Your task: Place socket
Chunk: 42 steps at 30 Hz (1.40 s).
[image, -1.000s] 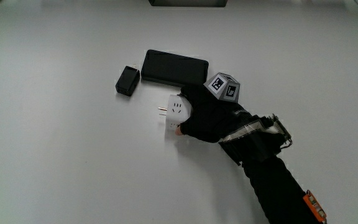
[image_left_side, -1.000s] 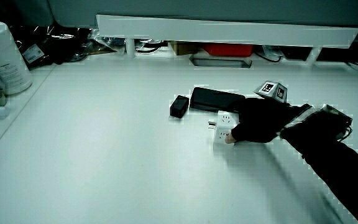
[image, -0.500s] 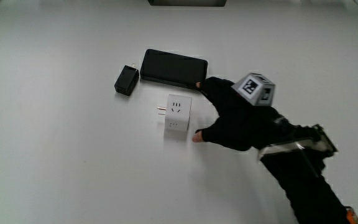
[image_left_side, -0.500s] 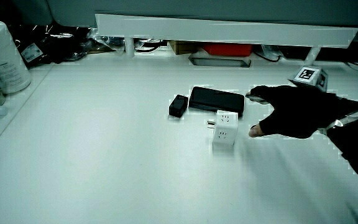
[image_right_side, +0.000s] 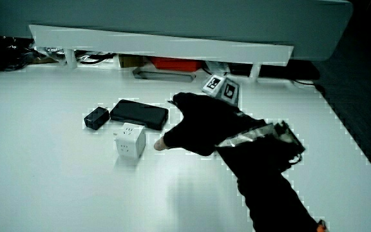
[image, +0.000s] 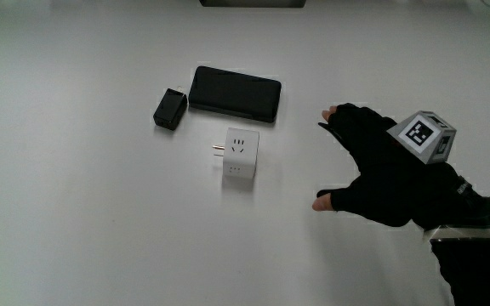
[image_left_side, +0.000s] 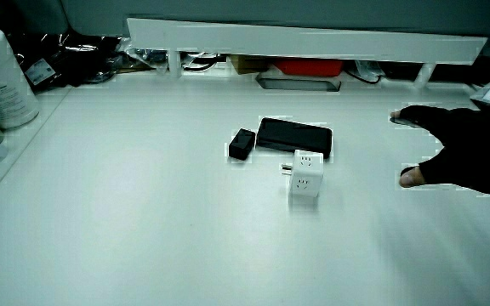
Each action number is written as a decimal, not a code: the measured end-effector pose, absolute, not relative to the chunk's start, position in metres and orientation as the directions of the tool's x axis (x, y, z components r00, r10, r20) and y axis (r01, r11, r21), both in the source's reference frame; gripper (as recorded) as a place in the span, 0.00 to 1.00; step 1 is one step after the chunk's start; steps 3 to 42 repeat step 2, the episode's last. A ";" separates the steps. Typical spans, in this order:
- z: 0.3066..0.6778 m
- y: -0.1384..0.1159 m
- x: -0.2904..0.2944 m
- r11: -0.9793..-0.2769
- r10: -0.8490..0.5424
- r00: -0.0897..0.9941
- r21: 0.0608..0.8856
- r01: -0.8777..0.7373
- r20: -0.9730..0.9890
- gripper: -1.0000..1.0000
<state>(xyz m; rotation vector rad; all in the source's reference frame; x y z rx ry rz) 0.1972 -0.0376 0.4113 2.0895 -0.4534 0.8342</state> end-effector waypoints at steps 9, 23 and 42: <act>0.406 -0.035 0.200 -0.597 -0.024 0.740 0.584 -0.550 0.672 0.00; 0.406 -0.035 0.200 -0.597 -0.024 0.740 0.584 -0.550 0.672 0.00; 0.406 -0.035 0.200 -0.597 -0.024 0.740 0.584 -0.550 0.672 0.00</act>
